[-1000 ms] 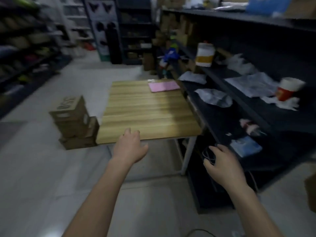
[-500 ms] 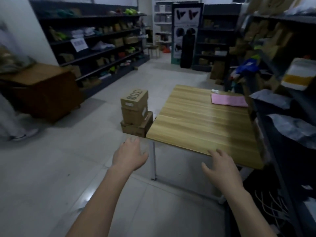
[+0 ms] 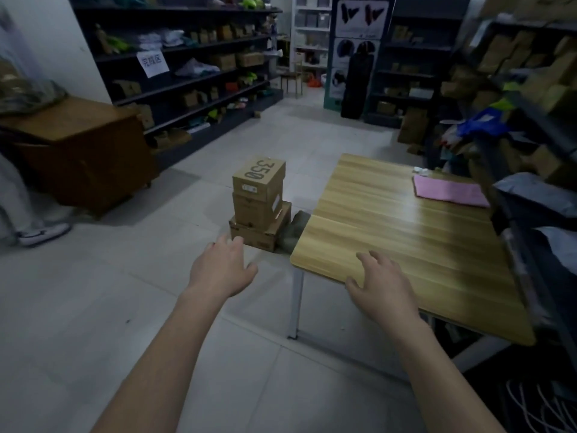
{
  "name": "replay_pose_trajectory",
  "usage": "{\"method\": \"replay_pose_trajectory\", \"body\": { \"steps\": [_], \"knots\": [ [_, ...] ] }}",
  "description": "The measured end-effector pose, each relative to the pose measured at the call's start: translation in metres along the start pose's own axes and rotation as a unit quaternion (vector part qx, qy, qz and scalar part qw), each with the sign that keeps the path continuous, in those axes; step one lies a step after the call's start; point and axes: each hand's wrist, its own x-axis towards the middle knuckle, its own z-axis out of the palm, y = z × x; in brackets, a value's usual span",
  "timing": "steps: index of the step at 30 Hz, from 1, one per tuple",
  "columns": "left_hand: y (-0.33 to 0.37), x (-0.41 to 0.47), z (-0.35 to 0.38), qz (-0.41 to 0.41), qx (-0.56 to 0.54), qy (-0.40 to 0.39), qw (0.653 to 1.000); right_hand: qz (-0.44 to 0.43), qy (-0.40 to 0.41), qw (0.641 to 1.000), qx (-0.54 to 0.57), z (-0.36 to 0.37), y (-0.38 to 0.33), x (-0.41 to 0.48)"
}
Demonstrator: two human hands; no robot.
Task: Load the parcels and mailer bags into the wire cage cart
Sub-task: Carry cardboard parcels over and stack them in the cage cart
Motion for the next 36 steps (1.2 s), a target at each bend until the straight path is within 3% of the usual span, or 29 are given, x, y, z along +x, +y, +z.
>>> {"method": "replay_pose_trajectory", "body": {
  "steps": [9, 19, 25, 36],
  "knots": [
    [-0.067, 0.093, -0.020, 0.000, 0.004, 0.005, 1.000, 0.017, 0.008, 1.000, -0.019, 0.001, -0.083, 0.076],
    [-0.100, 0.192, -0.007, 0.002, -0.004, -0.026, 1.000, 0.016, -0.003, 0.999, -0.027, 0.024, -0.130, 0.172],
    [-0.108, 0.302, 0.006, 0.014, 0.016, -0.062, 0.998, 0.015, -0.030, 0.999, -0.023, 0.047, -0.147, 0.272],
    [-0.120, 0.490, -0.021, 0.018, 0.003, -0.043, 0.999, 0.003, -0.018, 1.000, -0.019, 0.035, -0.210, 0.457]
  ]
}}
